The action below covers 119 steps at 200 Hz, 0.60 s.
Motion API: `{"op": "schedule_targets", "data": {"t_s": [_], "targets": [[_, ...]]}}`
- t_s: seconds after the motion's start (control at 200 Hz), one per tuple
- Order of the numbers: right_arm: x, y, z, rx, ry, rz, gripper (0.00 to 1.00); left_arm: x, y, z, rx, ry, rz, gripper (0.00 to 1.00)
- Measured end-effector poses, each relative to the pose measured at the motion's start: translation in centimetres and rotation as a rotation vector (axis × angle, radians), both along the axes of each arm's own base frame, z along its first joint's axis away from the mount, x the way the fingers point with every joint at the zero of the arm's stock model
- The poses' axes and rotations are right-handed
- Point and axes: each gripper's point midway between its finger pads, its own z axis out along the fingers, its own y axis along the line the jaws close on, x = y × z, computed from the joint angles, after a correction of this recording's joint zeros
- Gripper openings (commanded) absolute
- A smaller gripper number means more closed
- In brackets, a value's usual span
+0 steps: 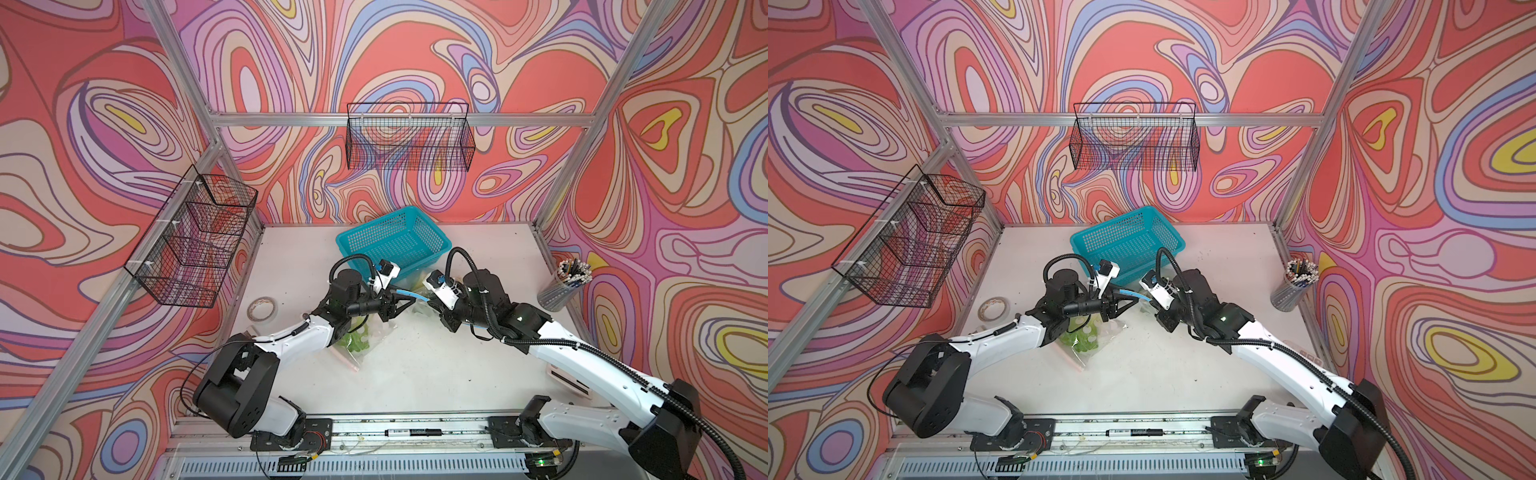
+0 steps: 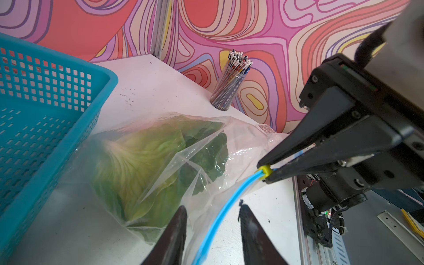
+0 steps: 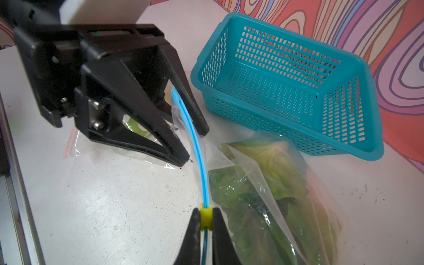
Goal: Open the zip-top bag and take out the chinese cabbages
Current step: Unzip the zipper on the zipper food storage bag.
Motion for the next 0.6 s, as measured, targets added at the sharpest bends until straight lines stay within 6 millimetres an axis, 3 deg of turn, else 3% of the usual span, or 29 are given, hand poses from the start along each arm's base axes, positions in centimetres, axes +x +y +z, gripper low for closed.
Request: {"op": "schedule_targets", "data": {"t_s": [0.255, 0.551, 0.596], "targets": [[0.12, 0.02, 0.18, 0.004, -0.008, -0.003, 0.00, -0.18, -0.08, -0.10, -0.001, 0.004, -0.012, 0.31], [0.24, 0.01, 0.28, 0.005, -0.014, -0.007, 0.00, -0.17, -0.13, -0.36, 0.003, 0.011, -0.014, 0.00], [0.27, -0.04, 0.27, 0.003, -0.015, -0.010, 0.00, -0.14, -0.14, -0.38, 0.004, 0.009, -0.011, 0.00]]}}
